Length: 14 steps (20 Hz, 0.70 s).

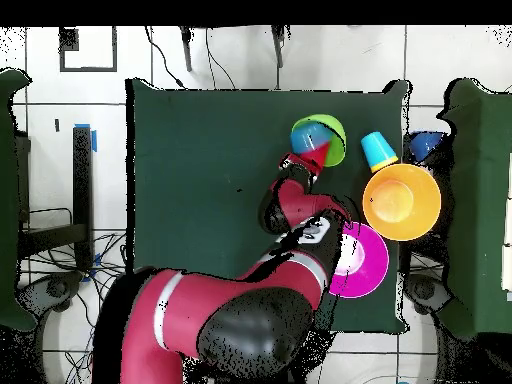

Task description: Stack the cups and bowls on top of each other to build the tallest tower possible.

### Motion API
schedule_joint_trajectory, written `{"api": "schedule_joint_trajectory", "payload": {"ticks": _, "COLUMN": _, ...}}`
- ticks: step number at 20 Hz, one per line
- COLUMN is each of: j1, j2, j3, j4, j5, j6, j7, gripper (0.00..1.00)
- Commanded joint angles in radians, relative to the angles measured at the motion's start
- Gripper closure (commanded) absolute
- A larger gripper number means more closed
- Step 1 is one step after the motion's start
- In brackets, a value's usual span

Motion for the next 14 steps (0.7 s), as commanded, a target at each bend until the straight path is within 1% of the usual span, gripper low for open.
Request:
{"api": "schedule_joint_trajectory", "payload": {"ticks": 1, "j1": 0.051, "j2": -0.205, "j3": 0.455, "j4": 0.182, "j5": -0.238, "j6": 0.509, "j7": -0.23, "gripper": 0.0}}
{"api": "schedule_joint_trajectory", "payload": {"ticks": 6, "j1": 0.106, "j2": -0.201, "j3": 0.442, "j4": 0.183, "j5": -0.24, "j6": 0.502, "j7": -0.182, "gripper": 0.0}}
{"api": "schedule_joint_trajectory", "payload": {"ticks": 14, "j1": 0.211, "j2": -0.185, "j3": 0.439, "j4": 0.117, "j5": -0.203, "j6": 0.565, "j7": -0.116, "gripper": 0.0}}
